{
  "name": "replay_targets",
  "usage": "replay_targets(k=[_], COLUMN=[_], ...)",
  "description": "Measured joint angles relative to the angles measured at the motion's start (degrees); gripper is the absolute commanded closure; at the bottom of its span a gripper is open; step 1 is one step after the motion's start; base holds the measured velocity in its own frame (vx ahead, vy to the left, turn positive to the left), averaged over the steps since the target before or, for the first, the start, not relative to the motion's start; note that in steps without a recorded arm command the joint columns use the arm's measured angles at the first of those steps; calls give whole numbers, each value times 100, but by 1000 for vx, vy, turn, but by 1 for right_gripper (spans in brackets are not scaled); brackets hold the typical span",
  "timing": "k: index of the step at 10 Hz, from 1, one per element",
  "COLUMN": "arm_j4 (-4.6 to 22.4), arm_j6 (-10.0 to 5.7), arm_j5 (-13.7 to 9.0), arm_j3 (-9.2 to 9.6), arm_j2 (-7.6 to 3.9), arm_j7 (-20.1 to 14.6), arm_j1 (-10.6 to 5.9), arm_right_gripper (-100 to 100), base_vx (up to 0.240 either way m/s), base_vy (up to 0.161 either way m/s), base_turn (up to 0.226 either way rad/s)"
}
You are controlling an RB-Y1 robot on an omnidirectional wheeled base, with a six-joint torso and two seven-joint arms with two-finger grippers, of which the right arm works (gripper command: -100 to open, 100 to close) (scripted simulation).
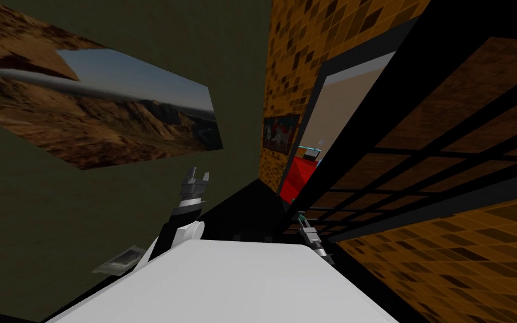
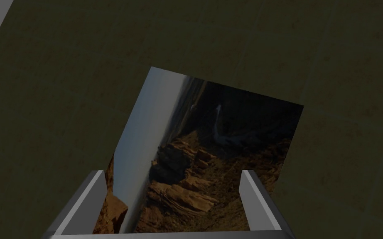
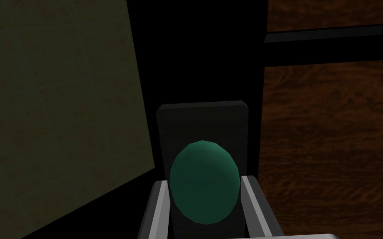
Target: Pull the door open
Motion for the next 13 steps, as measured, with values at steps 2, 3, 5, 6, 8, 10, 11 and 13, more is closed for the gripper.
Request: replay_targets(k=[2,3,5,6,8,10,11,13], arm_j4=[60,115,202,229,287,339,368,444], arm_j6=[-87,-142,-243,-296,-339,-357,-384,-445], arm_j5=[32,47,78,93,116,116,123,145], arm_j3=[21,30,55,65,88,88,96,123], arm_j2=[-35,-49,-70,-84,-90,-109,-114,-119], arm_j7=[-44,-70,-122,-146,-175,-198,-211,-235], arm_j1=[11,5,-4,-1,-14,-39,-55,-88], arm_right_gripper=[100,100,100,100,100,100,100,100], base_vx=[-199,-208,-191,-196,-105,-210,-201,-186], base_vy=[-44,-65,-66,-51,-25,-68,-64,-67], base_turn=[129,147,138,94,77,169,122,142])
